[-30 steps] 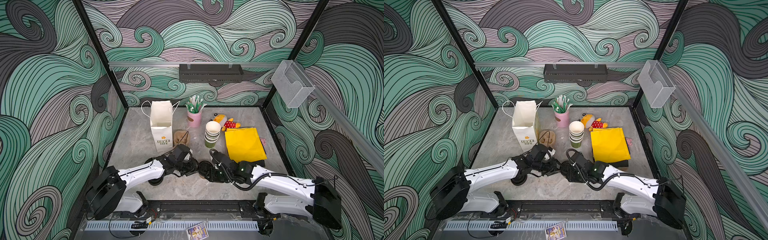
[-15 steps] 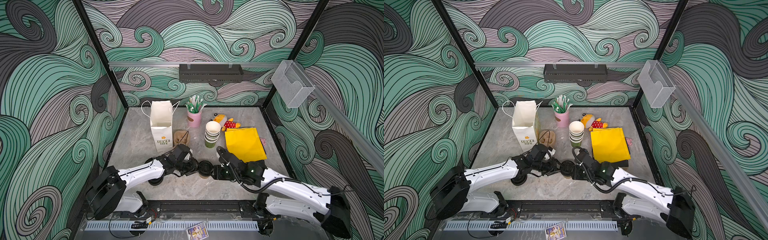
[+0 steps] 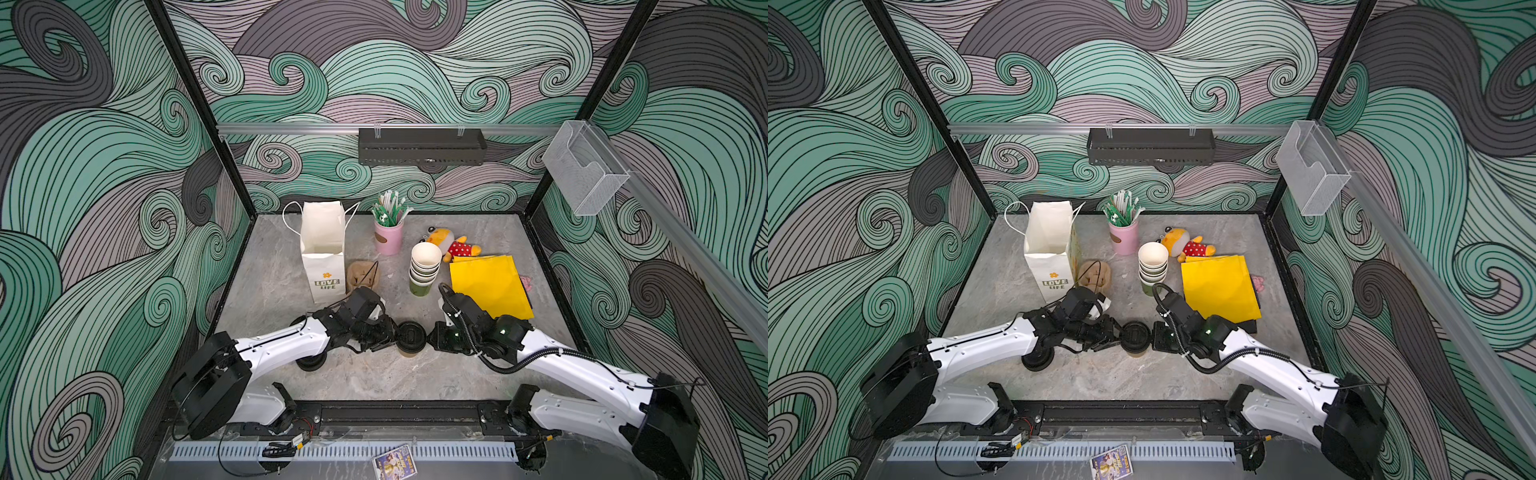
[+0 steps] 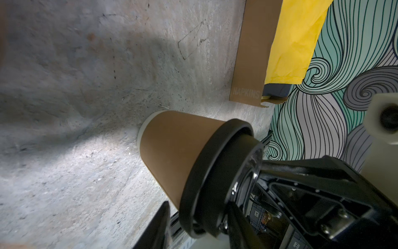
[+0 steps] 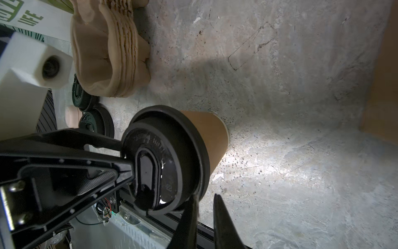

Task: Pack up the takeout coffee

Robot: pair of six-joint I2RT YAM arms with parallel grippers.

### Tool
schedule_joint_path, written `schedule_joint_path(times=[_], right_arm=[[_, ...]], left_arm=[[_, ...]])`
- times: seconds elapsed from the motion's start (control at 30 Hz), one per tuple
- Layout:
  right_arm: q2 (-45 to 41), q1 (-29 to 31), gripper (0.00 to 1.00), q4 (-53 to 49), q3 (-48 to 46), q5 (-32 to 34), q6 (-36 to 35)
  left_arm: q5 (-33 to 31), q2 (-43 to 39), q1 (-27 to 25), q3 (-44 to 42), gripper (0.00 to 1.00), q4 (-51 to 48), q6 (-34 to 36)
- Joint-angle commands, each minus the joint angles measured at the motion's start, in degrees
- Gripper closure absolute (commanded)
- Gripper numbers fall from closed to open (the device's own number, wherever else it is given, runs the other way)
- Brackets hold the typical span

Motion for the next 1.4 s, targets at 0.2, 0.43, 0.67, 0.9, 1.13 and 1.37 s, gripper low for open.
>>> schedule_joint_path(times=[0.2, 0.43, 0.67, 0.9, 1.13, 1.37], right_arm=[[1.2, -1.0, 0.85, 2.9, -1.9, -2.2, 1.0], [1.6, -1.8, 0.88, 2.7, -3.2, -2.4, 1.6], [1.6, -1.9, 0.91, 1.2, -3.1, -1.8, 1.7], [4.9, -2.1, 0.97, 0.4, -4.5, -3.4, 2.4], [7.2, -2.0, 0.98, -1.7, -5.0, -3.3, 2.3], [11.5, -1.9, 0.97, -3.8, -4.4, -2.5, 0.5]], left_arm=[[-1.1, 1.8, -0.6, 1.1, 0.58, -4.2, 1.5], [-1.0, 2.3, -0.7, 1.1, 0.59, -4.0, 1.4], [-1.1, 2.4, -0.6, 1.1, 0.6, -4.0, 1.5], [-1.5, 2.6, -0.7, 1.1, 0.6, -4.4, 1.7], [-1.5, 3.1, -0.7, 1.2, 0.6, -4.2, 1.7], [-1.6, 2.8, -0.8, 1.0, 0.6, -4.2, 1.8]])
